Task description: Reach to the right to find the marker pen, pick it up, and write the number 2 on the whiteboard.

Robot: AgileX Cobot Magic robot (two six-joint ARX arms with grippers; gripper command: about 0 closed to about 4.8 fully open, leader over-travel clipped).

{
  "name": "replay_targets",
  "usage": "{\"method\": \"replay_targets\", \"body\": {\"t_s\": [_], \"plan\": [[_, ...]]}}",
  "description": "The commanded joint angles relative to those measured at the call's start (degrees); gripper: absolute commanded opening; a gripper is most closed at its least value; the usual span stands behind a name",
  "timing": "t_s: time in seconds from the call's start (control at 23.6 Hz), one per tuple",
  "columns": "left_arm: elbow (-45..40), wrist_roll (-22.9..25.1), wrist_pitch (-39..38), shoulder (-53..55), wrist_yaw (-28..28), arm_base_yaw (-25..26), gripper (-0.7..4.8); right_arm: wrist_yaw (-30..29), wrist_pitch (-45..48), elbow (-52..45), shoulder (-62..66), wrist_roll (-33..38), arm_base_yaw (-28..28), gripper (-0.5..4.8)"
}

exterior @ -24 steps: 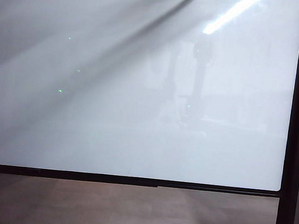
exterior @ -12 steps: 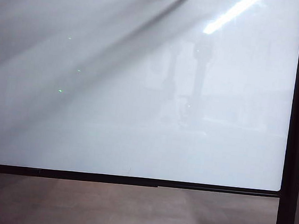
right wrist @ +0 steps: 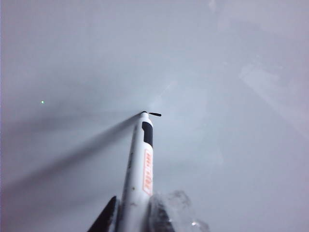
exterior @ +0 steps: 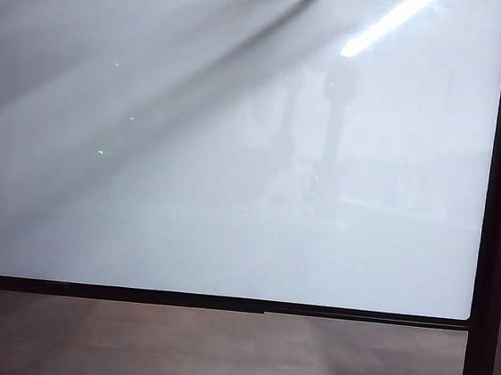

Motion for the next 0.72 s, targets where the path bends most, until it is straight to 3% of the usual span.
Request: {"method": "replay_targets", "body": {"t_s": [0.04,0.72], "plan": [[0.2,0.2,0.7,-0.1,0.3,0.1,-0.05,2.4,1.2,0.4,-0.1,0.1,-0.1,0.18],[0.2,0.2,0.7,-0.1,0.4,0.1,-0.05,7.5,0.5,0.4,-0.1,0.1,-0.2,0.18]]}}
